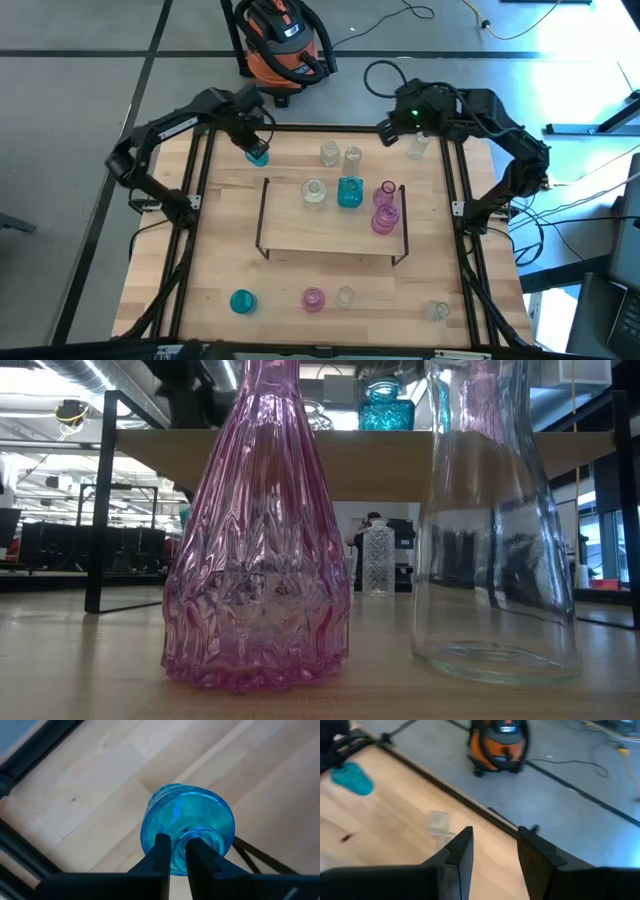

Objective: Sort vases onto shelf
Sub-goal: Put the top blue vase on the shelf

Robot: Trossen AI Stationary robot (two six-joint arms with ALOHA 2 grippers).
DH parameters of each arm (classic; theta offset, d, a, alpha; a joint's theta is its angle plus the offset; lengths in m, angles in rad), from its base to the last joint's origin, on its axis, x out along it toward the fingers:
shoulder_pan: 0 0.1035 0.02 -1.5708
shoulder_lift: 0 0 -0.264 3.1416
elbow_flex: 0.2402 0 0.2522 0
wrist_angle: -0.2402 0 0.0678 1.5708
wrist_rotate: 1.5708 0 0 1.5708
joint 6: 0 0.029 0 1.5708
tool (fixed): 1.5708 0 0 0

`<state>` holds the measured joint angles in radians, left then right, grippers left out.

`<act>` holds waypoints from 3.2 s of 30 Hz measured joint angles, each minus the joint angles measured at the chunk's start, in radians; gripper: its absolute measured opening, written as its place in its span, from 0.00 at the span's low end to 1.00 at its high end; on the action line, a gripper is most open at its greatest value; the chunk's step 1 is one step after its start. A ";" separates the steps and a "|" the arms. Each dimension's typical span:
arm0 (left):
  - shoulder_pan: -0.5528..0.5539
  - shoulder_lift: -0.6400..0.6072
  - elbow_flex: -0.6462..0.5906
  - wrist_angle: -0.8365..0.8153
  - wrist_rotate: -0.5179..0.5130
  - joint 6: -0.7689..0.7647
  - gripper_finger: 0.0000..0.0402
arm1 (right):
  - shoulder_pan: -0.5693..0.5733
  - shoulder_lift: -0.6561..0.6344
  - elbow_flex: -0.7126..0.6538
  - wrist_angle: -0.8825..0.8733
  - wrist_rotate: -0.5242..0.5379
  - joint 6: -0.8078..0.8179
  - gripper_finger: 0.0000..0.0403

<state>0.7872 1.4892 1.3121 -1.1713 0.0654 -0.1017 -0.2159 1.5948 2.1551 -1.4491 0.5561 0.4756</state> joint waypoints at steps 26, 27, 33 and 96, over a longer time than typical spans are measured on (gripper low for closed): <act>-0.405 -0.202 0.437 -0.033 -0.074 -0.203 0.07 | 0.001 0.185 -0.122 0.872 -0.688 -0.544 0.94; -0.412 -0.187 0.457 -0.038 -0.074 -0.197 0.07 | 0.001 0.185 -0.122 0.872 -0.689 -0.557 0.94; -0.450 -0.084 0.542 -0.049 -0.032 -0.152 0.07 | 0.013 0.185 -0.122 0.871 -0.726 -0.631 0.92; -0.458 -0.129 0.757 0.124 -0.202 -0.091 0.16 | 0.033 0.195 -0.122 1.070 -0.768 -0.427 0.67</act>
<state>0.3294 1.3607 2.0693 -1.0471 -0.1362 -0.1929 -0.1825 1.7903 2.0331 -0.3793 -0.2122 0.0483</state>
